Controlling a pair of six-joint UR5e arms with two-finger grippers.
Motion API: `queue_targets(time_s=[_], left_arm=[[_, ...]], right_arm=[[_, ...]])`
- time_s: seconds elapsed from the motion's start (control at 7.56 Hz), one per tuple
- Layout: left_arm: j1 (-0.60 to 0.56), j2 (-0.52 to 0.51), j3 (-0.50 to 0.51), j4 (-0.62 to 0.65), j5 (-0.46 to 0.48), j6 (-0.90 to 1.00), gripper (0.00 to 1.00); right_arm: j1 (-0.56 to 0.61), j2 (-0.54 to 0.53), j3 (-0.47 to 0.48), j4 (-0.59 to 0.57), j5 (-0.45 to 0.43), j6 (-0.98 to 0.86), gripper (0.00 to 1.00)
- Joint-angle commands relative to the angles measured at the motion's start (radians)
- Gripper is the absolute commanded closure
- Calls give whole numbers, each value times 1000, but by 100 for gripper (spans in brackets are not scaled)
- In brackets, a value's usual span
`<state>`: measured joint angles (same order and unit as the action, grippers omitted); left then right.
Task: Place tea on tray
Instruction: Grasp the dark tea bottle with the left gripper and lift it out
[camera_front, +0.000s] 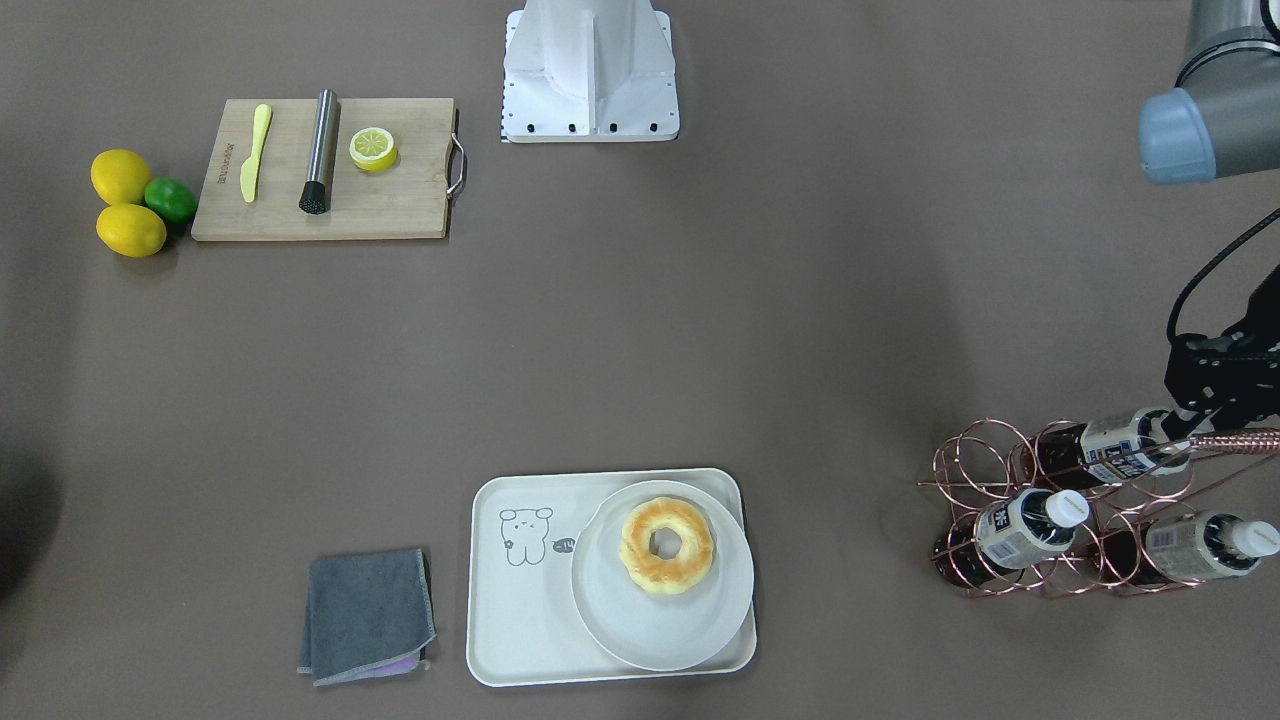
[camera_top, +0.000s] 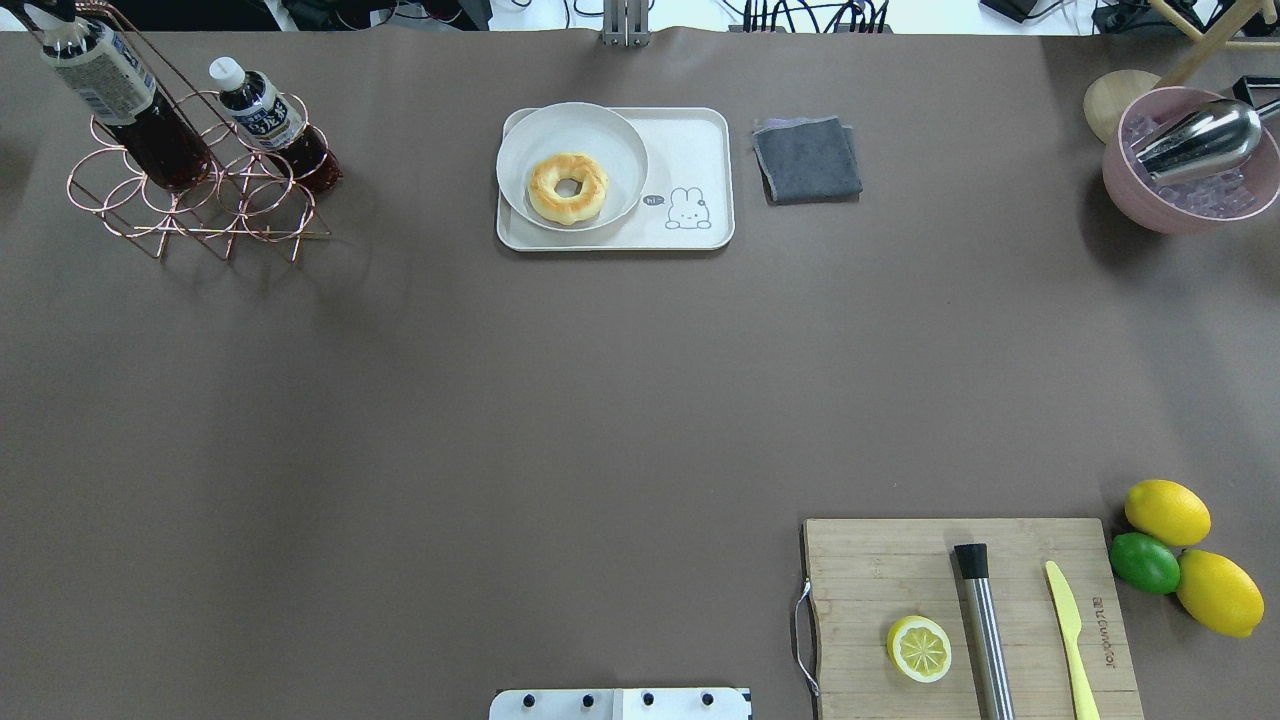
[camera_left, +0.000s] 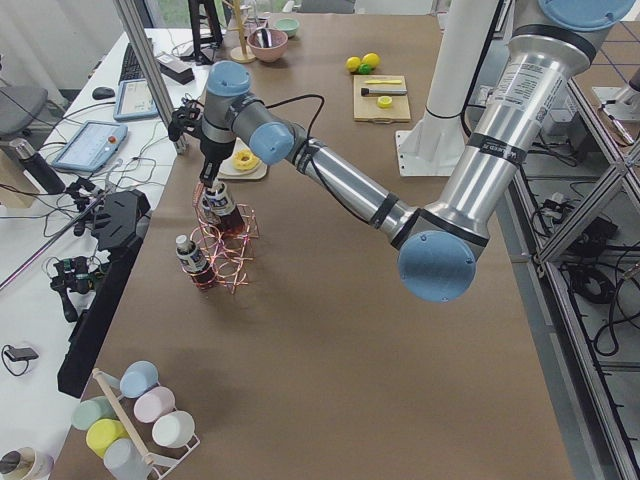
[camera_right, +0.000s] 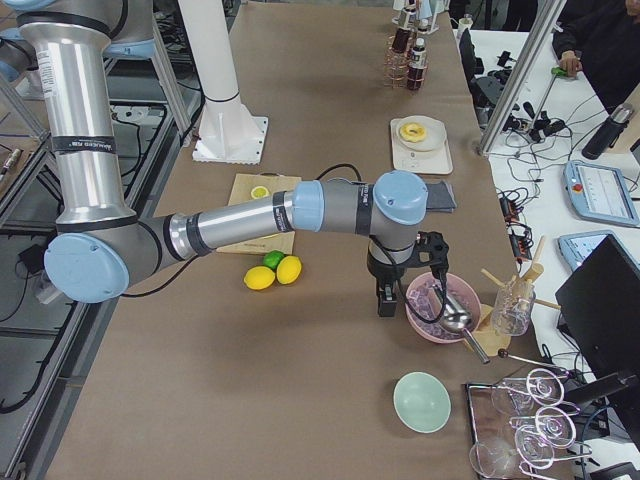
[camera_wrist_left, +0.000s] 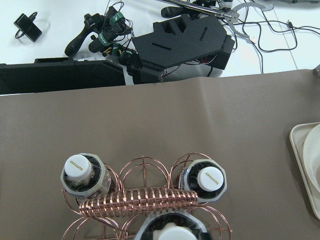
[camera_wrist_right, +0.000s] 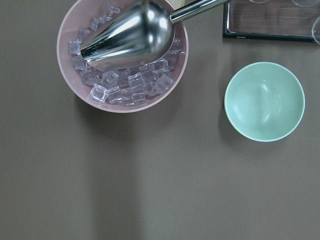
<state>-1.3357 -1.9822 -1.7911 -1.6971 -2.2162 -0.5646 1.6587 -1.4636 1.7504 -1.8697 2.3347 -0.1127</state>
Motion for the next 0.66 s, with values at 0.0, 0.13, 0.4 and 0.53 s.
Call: queue_targets(time_s=[0.0,0.13,0.4,0.53], left_arm=[[-7,14,-108,65,7,-11,100],[7,34,-144,67,7,-20,100],[79,72,-233,67,15,-146,100],[143,74,-279,82,85,-212,100]], right_arm=[[0,-1,-6,0,0,-1,0],[1,-3,-6,0,0,-1,0],[1,-3,-6,0,2,-1,0],[0,-3,-8,0,2,1,0]])
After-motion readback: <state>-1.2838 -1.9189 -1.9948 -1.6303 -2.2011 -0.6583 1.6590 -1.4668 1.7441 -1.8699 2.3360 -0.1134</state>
